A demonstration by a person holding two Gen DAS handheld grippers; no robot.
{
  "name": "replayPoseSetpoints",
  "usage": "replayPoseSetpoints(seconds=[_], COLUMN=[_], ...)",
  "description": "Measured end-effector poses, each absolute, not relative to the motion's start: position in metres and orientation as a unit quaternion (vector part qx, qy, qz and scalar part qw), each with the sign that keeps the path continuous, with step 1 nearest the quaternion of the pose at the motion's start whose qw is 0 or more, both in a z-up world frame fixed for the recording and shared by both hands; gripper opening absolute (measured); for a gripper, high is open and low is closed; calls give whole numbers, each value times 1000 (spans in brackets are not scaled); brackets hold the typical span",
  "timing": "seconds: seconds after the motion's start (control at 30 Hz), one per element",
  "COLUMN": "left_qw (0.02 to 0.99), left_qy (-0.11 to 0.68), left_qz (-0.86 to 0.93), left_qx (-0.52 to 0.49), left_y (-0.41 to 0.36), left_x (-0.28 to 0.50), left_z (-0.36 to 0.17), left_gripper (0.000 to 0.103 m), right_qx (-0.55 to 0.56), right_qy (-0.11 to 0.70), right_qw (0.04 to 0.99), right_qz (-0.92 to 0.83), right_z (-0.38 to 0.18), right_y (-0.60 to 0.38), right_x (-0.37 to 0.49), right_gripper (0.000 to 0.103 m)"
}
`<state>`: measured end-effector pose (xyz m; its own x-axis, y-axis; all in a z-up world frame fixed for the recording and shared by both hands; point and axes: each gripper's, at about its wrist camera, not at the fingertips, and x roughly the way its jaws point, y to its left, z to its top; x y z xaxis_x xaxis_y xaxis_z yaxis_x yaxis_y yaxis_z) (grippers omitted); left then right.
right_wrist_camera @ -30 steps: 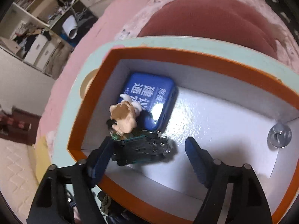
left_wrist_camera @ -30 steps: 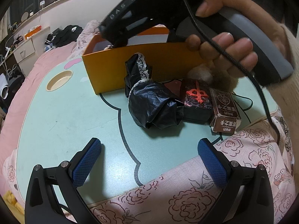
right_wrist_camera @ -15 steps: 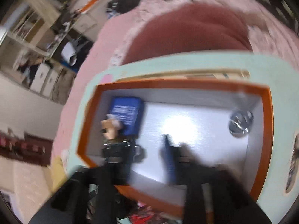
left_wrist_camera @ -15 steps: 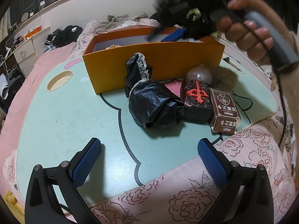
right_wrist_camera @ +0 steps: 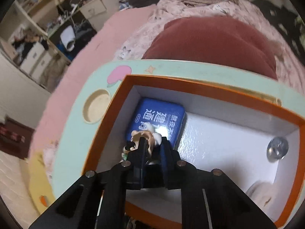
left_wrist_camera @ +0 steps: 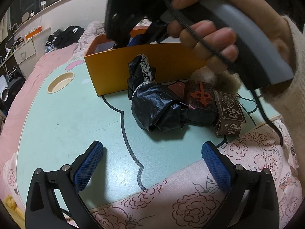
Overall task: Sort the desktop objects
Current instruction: 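Grasp the small figurine in the box with the right gripper, place it beside the black bag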
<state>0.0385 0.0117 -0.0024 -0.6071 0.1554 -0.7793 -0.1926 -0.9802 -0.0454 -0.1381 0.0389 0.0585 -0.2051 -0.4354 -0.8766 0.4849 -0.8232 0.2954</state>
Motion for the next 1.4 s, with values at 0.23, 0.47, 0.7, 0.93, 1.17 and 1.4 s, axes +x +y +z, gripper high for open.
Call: replayPoseSetpoints(seconds=[0.23,0.47,0.7,0.93,1.17,1.4], left_qw=[97,97,97,97,97,98], left_qy=[22,21,22,22,22,22], left_qz=[896,896,896,896,896,896], left_qx=[-432,-432,-432,-432,-432,-432], left_y=[12,11,10,9,9,9], left_x=[37,37,38,38,38,39], left_z=[-3,-3,-3,-3,-3,-3], left_gripper=[103,103,103,103,103,103], right_qx=[495,416,435,461,396,358], right_qy=[-42,-57,-40,-82,-83,-14], right_qw=[324,338,344,356,303,259], right_qz=[-805,-842,-831,-809,-863,-897], right_z=[106,167,146,97,91,53], right_y=[90,150,192,178,215,252], right_x=[-125,-74,-35,-44,-13,43], right_gripper=[12,12,12,17,57,59])
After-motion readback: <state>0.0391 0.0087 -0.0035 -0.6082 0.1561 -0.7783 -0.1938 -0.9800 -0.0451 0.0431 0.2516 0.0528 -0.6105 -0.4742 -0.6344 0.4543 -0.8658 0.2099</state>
